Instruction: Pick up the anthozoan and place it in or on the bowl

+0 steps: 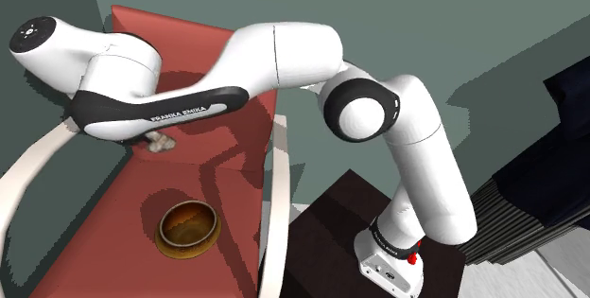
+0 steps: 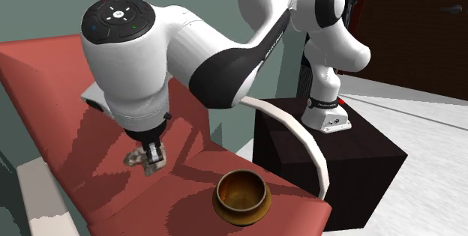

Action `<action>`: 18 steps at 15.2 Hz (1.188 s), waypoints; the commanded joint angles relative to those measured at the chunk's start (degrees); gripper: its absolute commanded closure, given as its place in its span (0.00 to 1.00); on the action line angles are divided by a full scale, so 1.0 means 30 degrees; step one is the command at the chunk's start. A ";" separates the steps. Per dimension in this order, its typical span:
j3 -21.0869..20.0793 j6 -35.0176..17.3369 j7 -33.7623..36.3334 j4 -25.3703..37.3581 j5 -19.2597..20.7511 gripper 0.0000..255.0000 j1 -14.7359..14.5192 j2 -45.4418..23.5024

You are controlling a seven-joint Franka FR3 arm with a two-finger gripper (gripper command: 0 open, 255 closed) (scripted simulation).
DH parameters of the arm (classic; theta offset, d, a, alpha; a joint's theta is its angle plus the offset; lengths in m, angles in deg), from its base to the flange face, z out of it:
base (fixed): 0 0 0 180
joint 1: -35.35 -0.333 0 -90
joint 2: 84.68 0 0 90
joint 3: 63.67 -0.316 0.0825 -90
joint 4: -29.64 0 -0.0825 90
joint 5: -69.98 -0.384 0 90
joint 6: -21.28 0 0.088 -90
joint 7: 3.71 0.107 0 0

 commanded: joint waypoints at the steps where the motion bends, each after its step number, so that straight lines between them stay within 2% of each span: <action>1: -0.0268 -0.0372 0.0890 -0.1939 -0.0113 1.00 -0.0083 0.1174; 9: -0.1458 -0.0806 0.3849 -0.7607 -0.0946 1.00 -0.0803 0.5083; 15: -0.2533 -0.0476 0.6017 -1.0445 -0.1904 1.00 -0.1793 0.7325; 18: -0.2474 -0.1032 0.6312 -1.0824 -0.1749 1.00 -0.1789 0.7055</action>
